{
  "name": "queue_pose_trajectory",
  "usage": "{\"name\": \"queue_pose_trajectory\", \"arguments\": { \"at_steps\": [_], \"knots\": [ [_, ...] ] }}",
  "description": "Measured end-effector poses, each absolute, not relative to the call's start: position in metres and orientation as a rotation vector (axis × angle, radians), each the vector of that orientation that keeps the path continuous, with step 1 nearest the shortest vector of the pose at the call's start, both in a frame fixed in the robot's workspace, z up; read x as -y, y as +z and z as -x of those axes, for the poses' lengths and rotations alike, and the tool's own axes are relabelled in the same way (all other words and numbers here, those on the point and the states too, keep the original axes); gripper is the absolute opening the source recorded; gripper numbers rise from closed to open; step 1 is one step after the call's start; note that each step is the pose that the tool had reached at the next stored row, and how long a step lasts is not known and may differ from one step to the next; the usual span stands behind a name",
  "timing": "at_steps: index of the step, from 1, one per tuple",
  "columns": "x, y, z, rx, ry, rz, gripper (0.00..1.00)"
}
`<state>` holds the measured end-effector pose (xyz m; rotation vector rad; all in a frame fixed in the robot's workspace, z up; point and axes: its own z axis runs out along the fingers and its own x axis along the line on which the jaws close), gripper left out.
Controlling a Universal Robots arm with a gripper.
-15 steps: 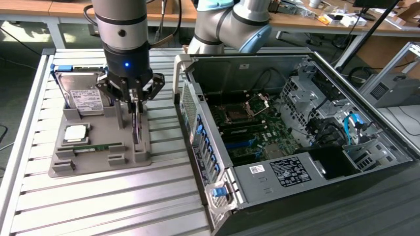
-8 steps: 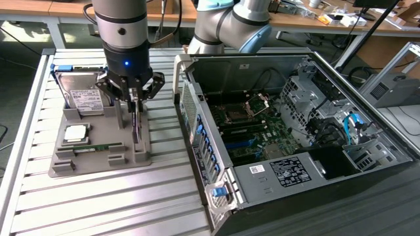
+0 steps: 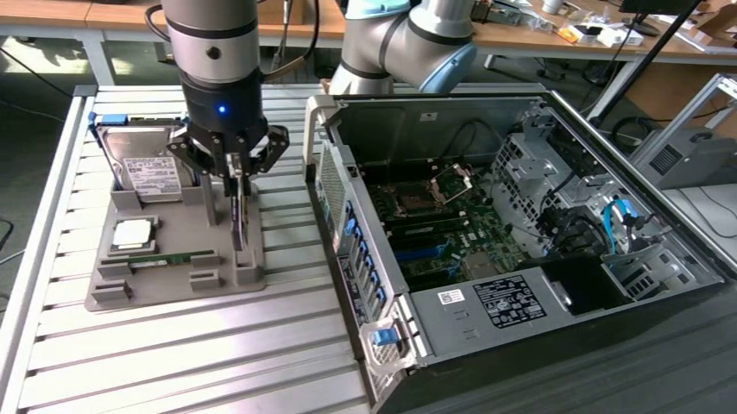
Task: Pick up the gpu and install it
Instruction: 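Pick up the gpu and move the gpu toward the slot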
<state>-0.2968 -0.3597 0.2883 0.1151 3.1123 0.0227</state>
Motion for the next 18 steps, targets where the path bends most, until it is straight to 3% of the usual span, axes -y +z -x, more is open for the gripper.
{"name": "queue_pose_trajectory", "arguments": {
  "at_steps": [18],
  "knots": [
    [0.3597, 0.2954, 0.2968, -3.112, 0.023, -0.115, 0.27]
  ]
}}
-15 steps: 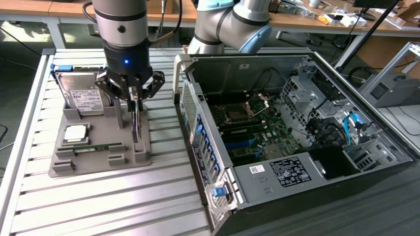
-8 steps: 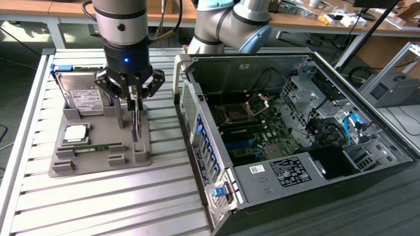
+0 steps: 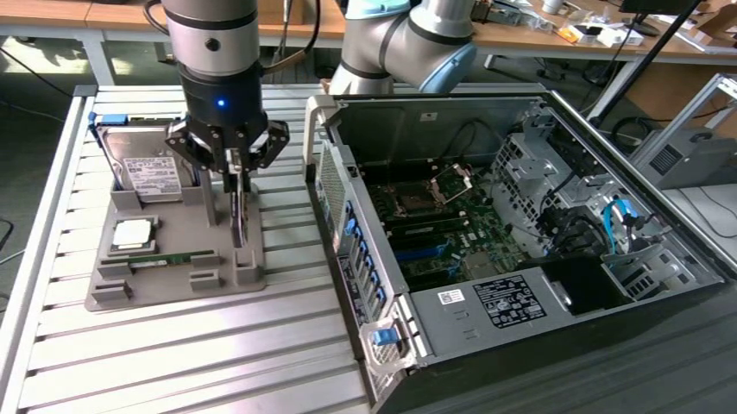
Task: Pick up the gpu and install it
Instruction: 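Pick up the gpu and move the gpu toward the slot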
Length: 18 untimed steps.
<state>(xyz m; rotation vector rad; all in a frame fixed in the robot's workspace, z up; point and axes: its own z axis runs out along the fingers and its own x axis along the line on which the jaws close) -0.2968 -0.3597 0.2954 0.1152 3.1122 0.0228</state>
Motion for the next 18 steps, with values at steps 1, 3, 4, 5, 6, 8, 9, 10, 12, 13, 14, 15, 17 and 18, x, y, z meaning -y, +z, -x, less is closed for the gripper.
{"name": "queue_pose_trajectory", "arguments": {
  "at_steps": [1, 3, 4, 5, 6, 8, 9, 10, 12, 13, 14, 15, 17, 18],
  "knots": [
    [0.3597, 0.2959, 0.2967, -3.112, 0.023, -0.115, 0.27],
    [0.3597, 0.2968, 0.2968, -3.112, 0.023, -0.115, 0.27],
    [0.3597, 0.2972, 0.2968, -3.112, 0.023, -0.115, 0.27],
    [0.3597, 0.2976, 0.2968, -3.112, 0.023, -0.115, 0.27],
    [0.3597, 0.298, 0.2967, -3.112, 0.023, -0.115, 0.27],
    [0.3597, 0.2988, 0.2967, -3.112, 0.023, -0.115, 0.27],
    [0.3597, 0.2992, 0.2968, -3.112, 0.023, -0.115, 0.27],
    [0.3597, 0.2999, 0.2967, -3.112, 0.023, -0.115, 0.27],
    [0.3597, 0.3008, 0.2968, -3.112, 0.023, -0.115, 0.27],
    [0.3597, 0.3012, 0.2968, -3.112, 0.023, -0.115, 0.27],
    [0.3597, 0.3016, 0.2968, -3.112, 0.023, -0.115, 0.27],
    [0.3597, 0.302, 0.2968, -3.112, 0.023, -0.115, 0.27],
    [0.3597, 0.3027, 0.2968, -3.112, 0.023, -0.115, 0.27],
    [0.3597, 0.3035, 0.2968, -3.112, 0.023, -0.115, 0.27]
  ]
}}
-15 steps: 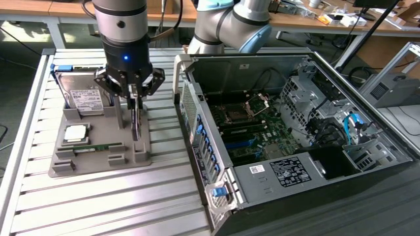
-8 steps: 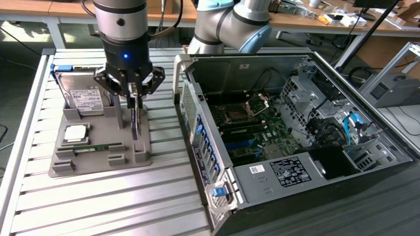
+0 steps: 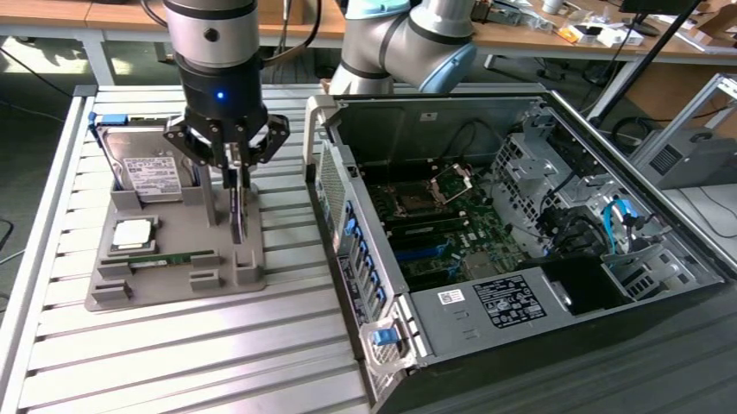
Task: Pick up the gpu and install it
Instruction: 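Pick up the gpu and move the gpu toward the slot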
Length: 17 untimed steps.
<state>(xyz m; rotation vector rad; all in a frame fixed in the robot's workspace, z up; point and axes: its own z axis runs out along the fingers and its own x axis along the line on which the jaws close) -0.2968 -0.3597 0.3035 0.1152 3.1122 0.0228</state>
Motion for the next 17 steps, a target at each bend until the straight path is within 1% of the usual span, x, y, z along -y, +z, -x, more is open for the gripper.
{"name": "queue_pose_trajectory", "arguments": {
  "at_steps": [17],
  "knots": [
    [0.3597, 0.3109, 0.2968, -3.112, 0.023, -0.115, 0.27]
  ]
}}
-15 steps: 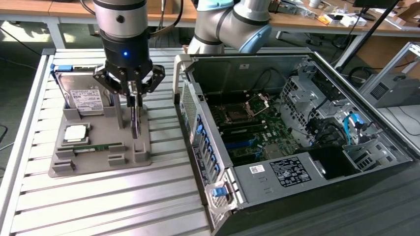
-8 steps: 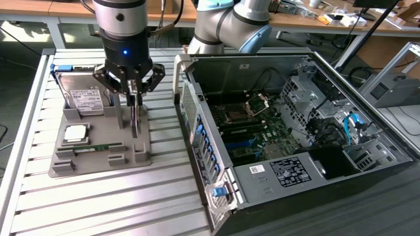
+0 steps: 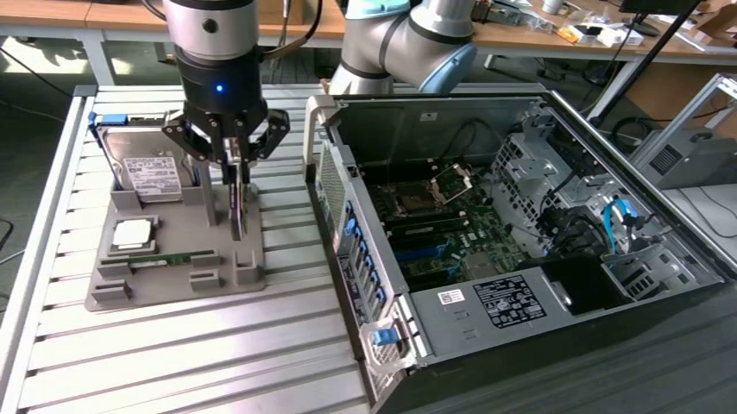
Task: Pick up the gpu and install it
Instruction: 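Pick up the gpu and move the gpu toward the slot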
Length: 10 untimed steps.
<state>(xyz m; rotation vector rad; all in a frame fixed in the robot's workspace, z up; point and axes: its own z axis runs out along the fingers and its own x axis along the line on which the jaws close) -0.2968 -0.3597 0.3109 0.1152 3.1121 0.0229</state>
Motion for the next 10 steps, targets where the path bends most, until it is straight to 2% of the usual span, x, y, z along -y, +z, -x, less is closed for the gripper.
{"name": "queue_pose_trajectory", "arguments": {
  "at_steps": [10],
  "knots": [
    [0.3597, 0.3149, 0.2968, -3.112, 0.023, -0.115, 0.27]
  ]
}}
